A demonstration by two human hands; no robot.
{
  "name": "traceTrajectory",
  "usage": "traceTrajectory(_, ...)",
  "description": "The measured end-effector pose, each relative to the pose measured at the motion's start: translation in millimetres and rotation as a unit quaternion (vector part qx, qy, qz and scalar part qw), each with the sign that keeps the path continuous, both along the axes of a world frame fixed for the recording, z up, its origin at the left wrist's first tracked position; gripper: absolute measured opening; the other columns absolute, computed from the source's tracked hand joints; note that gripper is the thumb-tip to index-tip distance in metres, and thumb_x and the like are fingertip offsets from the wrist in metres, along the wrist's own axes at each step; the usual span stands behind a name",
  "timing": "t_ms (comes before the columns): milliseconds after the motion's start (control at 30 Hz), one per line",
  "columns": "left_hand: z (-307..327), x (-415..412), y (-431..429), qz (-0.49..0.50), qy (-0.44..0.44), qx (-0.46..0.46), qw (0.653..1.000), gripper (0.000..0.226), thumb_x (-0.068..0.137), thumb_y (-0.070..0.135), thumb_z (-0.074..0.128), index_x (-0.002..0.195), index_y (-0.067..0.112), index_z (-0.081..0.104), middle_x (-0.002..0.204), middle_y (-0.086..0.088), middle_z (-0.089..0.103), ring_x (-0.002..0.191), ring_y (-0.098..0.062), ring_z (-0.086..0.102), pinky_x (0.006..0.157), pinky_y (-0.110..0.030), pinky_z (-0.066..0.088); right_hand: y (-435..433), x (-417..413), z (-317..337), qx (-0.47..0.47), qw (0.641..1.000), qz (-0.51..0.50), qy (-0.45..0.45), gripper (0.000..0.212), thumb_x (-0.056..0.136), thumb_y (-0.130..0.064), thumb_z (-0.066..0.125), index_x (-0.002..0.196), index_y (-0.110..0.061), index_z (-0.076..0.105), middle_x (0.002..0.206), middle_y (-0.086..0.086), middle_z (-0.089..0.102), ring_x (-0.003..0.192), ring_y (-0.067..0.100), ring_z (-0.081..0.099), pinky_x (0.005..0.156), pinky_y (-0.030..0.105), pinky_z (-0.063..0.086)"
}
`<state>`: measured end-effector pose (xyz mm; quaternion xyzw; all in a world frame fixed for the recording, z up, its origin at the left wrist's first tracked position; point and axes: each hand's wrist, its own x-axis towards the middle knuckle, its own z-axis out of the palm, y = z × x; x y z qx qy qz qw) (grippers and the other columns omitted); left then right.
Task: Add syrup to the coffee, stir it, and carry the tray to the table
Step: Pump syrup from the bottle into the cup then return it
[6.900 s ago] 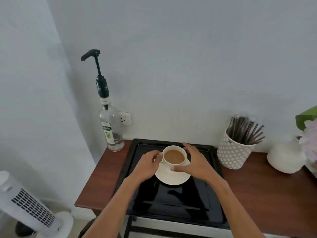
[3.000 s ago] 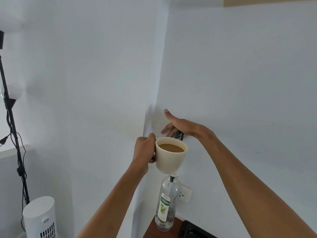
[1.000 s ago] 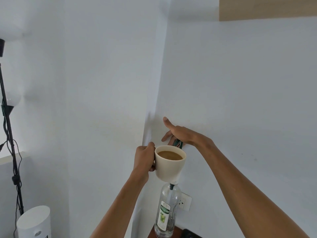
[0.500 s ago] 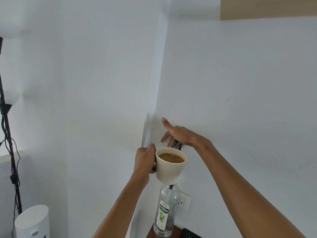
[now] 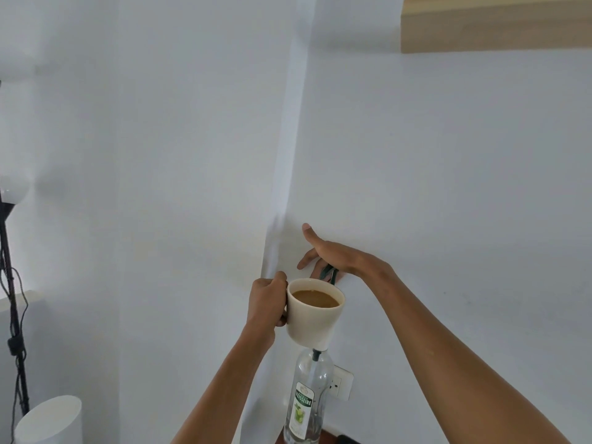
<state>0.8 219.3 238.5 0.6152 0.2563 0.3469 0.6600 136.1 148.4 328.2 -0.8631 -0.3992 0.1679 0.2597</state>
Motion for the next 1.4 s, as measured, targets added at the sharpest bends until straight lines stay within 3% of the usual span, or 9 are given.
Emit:
traceTrajectory(67,0.7,-0.8,1.1,0.000,-0.001,-0.002,1.000,0.041,0.090,0.013,0.044,0.051,0.016,0.033,0.045,0.001,0.032,0.035,-0.013,0.027,0.036,-0.018,0.023,0.5,0.3,1.1,-0.007,1.000,0.001,-0.003,0.108,0.078,-0.094,0.001,0.109,-0.027,0.080,0.109,0.016,0.074,0.100,0.028,0.070,0.094,0.040,0.053)
traceTrajectory(200,1.4,-2.6,2.8,0.004,-0.003,-0.006,1.000,0.041,0.088,0.013,0.044,0.050,0.017,0.029,0.046,0.001,0.028,0.034,-0.012,0.024,0.035,-0.019,0.021,0.1,1.4,2.8,-0.007,1.000,0.002,0.005,0.106,0.082,-0.091,0.000,0.112,-0.026,0.078,0.108,0.015,0.075,0.095,0.025,0.070,0.082,0.035,0.052)
traceTrajectory(567,-2.5,-1.7,-0.7,-0.003,-0.001,-0.014,1.000,0.041,0.089,0.012,0.043,0.050,0.017,0.030,0.046,0.001,0.029,0.036,-0.013,0.025,0.035,-0.019,0.022,0.0,3.9,1.5,-0.002,1.000,0.002,0.009,0.104,0.081,-0.092,0.002,0.112,-0.026,0.078,0.107,0.016,0.077,0.101,0.028,0.072,0.090,0.038,0.054)
traceTrajectory(733,-3.8,-0.6,0.5,-0.007,-0.008,-0.016,1.000,0.040,0.089,0.012,0.043,0.050,0.016,0.033,0.045,0.000,0.032,0.035,-0.012,0.026,0.036,-0.018,0.022,0.7,2.0,0.7,-0.007,1.000,0.001,-0.004,0.106,0.081,-0.093,0.004,0.112,-0.025,0.078,0.103,0.013,0.076,0.088,0.021,0.072,0.078,0.033,0.053)
traceTrajectory(933,-2.8,2.2,1.0,-0.013,-0.009,-0.013,1.000,0.039,0.089,0.012,0.043,0.051,0.016,0.034,0.048,-0.002,0.033,0.037,-0.014,0.026,0.037,-0.020,0.022,0.5,-0.7,-0.8,-0.010,1.000,0.005,-0.011,0.107,0.080,-0.093,0.003,0.111,-0.024,0.079,0.103,0.012,0.074,0.087,0.021,0.069,0.084,0.035,0.054)
traceTrajectory(1100,-5.7,3.6,2.7,-0.007,-0.008,-0.020,1.000,0.039,0.090,0.012,0.042,0.052,0.015,0.035,0.048,-0.002,0.033,0.038,-0.014,0.026,0.036,-0.020,0.022,0.3,-0.3,-2.7,-0.006,1.000,0.001,-0.016,0.107,0.078,-0.095,0.005,0.109,-0.025,0.080,0.102,0.010,0.074,0.085,0.019,0.069,0.076,0.033,0.052)
traceTrajectory(1400,-5.5,3.8,4.7,-0.006,-0.010,-0.022,1.000,0.040,0.089,0.013,0.043,0.051,0.016,0.033,0.044,0.001,0.031,0.037,-0.013,0.025,0.035,-0.019,0.022,0.5,-0.7,-3.9,0.001,1.000,-0.002,-0.026,0.108,0.076,-0.096,0.005,0.107,-0.026,0.080,0.101,0.011,0.075,0.087,0.021,0.070,0.076,0.033,0.052)
